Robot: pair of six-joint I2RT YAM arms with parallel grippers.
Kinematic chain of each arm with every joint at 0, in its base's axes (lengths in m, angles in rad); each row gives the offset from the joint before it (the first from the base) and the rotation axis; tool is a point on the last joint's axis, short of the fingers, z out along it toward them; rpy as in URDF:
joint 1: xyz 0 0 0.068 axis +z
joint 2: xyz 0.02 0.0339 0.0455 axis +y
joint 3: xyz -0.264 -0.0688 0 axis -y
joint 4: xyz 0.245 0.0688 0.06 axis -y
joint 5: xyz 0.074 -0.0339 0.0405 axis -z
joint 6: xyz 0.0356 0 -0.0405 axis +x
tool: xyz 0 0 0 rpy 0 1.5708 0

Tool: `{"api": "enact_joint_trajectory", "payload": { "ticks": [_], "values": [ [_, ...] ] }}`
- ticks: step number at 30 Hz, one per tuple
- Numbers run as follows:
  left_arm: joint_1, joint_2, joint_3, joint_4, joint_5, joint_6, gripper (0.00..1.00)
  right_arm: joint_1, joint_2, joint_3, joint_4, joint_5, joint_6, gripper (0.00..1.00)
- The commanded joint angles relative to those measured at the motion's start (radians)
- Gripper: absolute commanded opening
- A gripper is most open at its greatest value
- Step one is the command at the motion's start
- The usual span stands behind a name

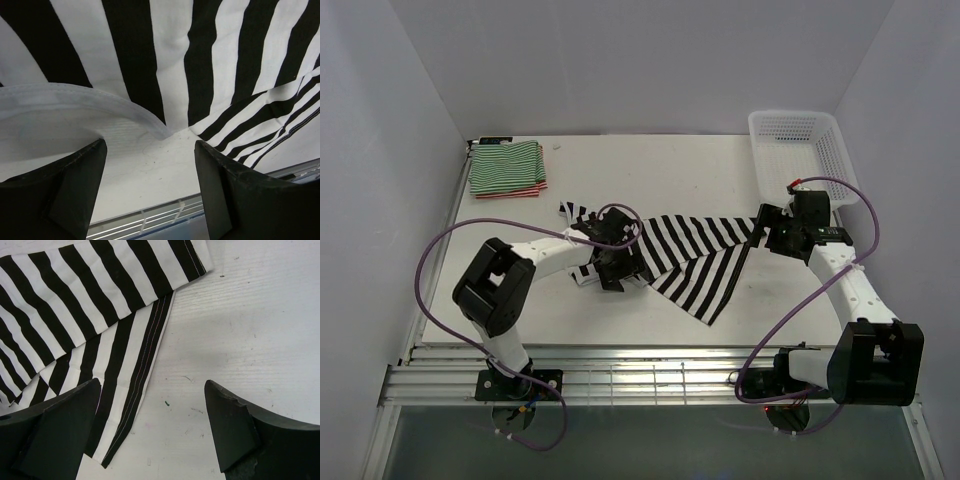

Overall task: Fold and stack the tank tops
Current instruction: Flatten the tank top out

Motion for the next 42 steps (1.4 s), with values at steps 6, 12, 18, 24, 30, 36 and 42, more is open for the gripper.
{"api": "enact_joint_trajectory", "payload": {
  "ticks": [6, 12, 18, 24, 30, 36, 42],
  "values": [
    [-0.038, 0.088, 0.065, -0.053, -0.098, -0.001, 0.77, -0.003, -0.003, -0.009, 0.038, 0.003, -0.005, 0.9],
    [-0.077, 0.16, 0.128, -0.151, -0.204, 0.017, 0.65, -0.037, -0.008, -0.012, 0.04, 0.002, -0.01, 0.9],
    [-0.088, 0.175, 0.108, -0.167, -0.218, 0.013, 0.58, -0.043, -0.014, -0.017, 0.041, 0.008, -0.012, 0.9],
    [-0.091, 0.212, 0.111, -0.17, -0.207, 0.031, 0.46, -0.046, -0.003, -0.017, 0.048, 0.0, -0.012, 0.9],
    [-0.092, 0.254, 0.118, -0.165, -0.207, 0.059, 0.47, -0.05, 0.002, -0.019, 0.051, -0.003, -0.015, 0.9],
    [-0.092, 0.281, 0.118, -0.171, -0.204, 0.085, 0.36, -0.052, -0.003, -0.023, 0.052, 0.002, -0.019, 0.9],
    [-0.091, 0.321, 0.099, -0.191, -0.203, 0.099, 0.0, -0.055, -0.004, -0.023, 0.054, 0.005, -0.021, 0.9]
  ]
}}
